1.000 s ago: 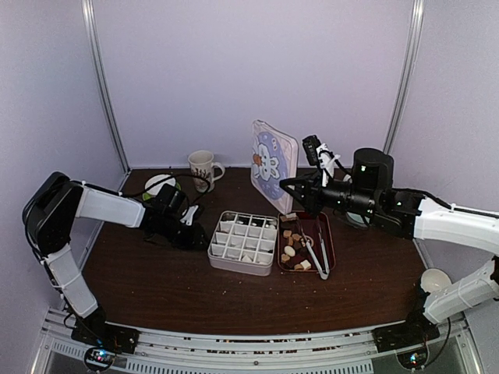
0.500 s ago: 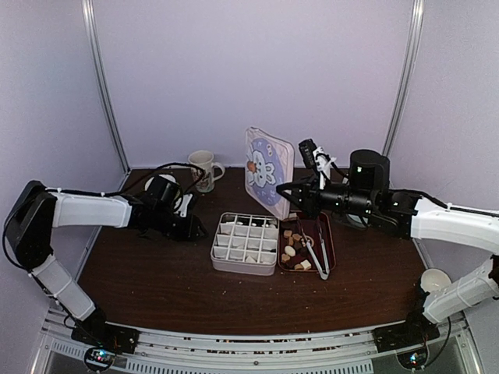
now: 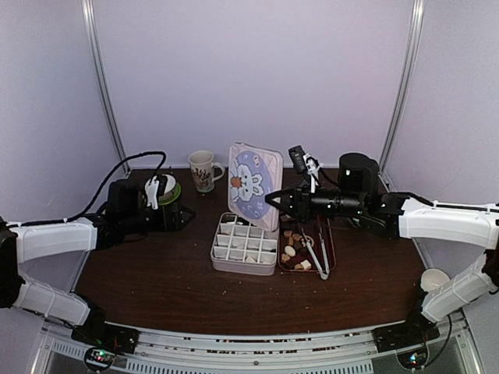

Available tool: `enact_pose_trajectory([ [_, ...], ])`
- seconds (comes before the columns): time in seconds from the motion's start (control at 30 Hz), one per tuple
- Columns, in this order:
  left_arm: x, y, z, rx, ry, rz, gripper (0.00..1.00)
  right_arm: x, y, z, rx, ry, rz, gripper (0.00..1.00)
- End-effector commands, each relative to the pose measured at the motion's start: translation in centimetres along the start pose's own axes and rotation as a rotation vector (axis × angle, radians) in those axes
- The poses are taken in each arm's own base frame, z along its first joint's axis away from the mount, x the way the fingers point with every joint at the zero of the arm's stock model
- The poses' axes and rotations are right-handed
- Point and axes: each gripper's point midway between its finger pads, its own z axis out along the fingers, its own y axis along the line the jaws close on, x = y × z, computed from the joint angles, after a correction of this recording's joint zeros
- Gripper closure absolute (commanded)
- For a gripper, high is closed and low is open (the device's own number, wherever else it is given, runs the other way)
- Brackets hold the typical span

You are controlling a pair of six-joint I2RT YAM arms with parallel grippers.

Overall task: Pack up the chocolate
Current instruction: Put down the box lid at the center of the board.

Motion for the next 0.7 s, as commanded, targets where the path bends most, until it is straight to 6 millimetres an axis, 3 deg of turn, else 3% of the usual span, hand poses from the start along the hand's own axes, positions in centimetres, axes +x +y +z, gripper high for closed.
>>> enact_pose_trajectory([
  [0.0, -3.8, -2.5, -1.8, 0.197, -0.214, 0.015, 0.02, -2.6, 1.7, 0.3, -0.094, -0.075, 0.043, 0.93],
  [0.2, -3.5, -6.1, -1.0, 0.457, -0.169, 0.016, 0.04, -2.0, 2.0, 1.2, -0.152, -0.059, 0.118, 0.93],
  [0.5, -3.6, -8.1, -0.2, 0.639, -0.161, -0.025, 0.13, -1.2, 1.9, 2.3, -0.185, -0.033, 0.175, 0.94],
  [0.67, -2.8, -8.3, 1.1, 0.665, -0.117, -0.065, 0.14, -1.0, 1.8, 2.5, -0.195, -0.033, 0.178, 0.94],
])
